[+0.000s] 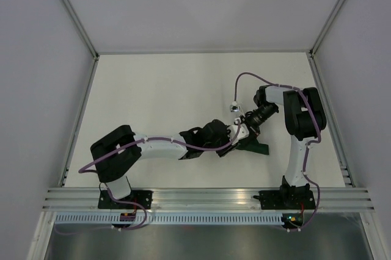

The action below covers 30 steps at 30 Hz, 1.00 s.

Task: Fold the napkin, place the utensils inside, and roll it up
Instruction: Roll the napkin with the utensil

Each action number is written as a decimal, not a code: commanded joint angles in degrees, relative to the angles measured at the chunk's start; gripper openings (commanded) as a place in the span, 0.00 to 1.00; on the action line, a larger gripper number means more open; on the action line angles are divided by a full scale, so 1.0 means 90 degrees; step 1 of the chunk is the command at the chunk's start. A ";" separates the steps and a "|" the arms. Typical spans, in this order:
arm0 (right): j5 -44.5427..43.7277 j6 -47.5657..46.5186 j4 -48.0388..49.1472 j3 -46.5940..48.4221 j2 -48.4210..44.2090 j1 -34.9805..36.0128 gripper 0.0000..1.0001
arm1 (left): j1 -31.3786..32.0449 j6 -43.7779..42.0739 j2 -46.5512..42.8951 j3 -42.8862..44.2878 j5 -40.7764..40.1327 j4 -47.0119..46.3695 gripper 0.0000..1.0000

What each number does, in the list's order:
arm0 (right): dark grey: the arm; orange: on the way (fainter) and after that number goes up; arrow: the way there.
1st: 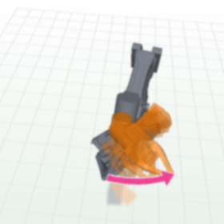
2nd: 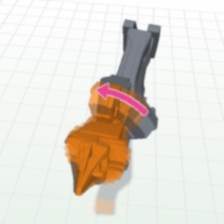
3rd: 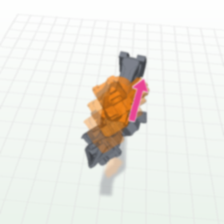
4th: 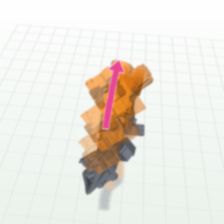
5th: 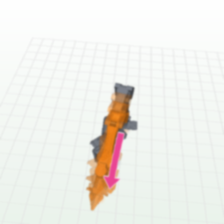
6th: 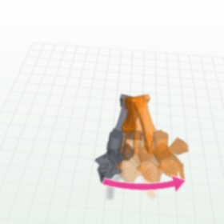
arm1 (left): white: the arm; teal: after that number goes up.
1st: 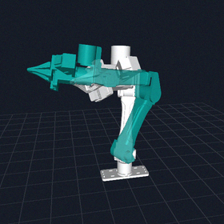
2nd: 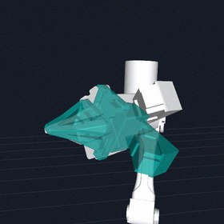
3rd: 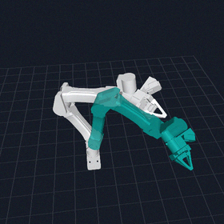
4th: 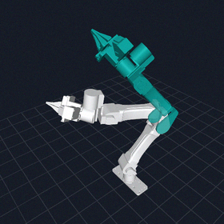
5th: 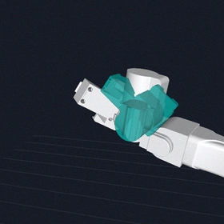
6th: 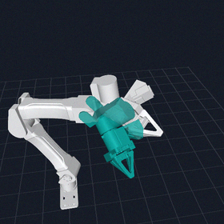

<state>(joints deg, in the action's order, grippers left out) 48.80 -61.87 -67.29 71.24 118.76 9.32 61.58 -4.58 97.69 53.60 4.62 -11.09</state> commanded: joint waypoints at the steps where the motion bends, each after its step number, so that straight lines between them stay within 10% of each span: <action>1: -0.0393 -0.0636 -0.0092 0.0228 0.0495 -0.0127 0.10 | 0.0237 -0.1121 0.0355 0.0313 -0.0932 -0.0252 0.43; 23: -0.0432 -0.0655 -0.0482 0.0805 0.0984 -0.0235 0.10 | 0.0658 -0.2831 0.1753 0.0812 -0.1198 -0.0691 0.57; 30: -0.0490 -0.0665 -0.0492 0.0854 0.0984 -0.0254 0.13 | 0.0638 -0.2685 0.2114 0.1279 -0.0643 0.0369 0.41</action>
<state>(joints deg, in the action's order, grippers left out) 47.75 -64.36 -77.10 77.87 126.15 7.09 67.00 -27.55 113.67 62.19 -6.66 -15.38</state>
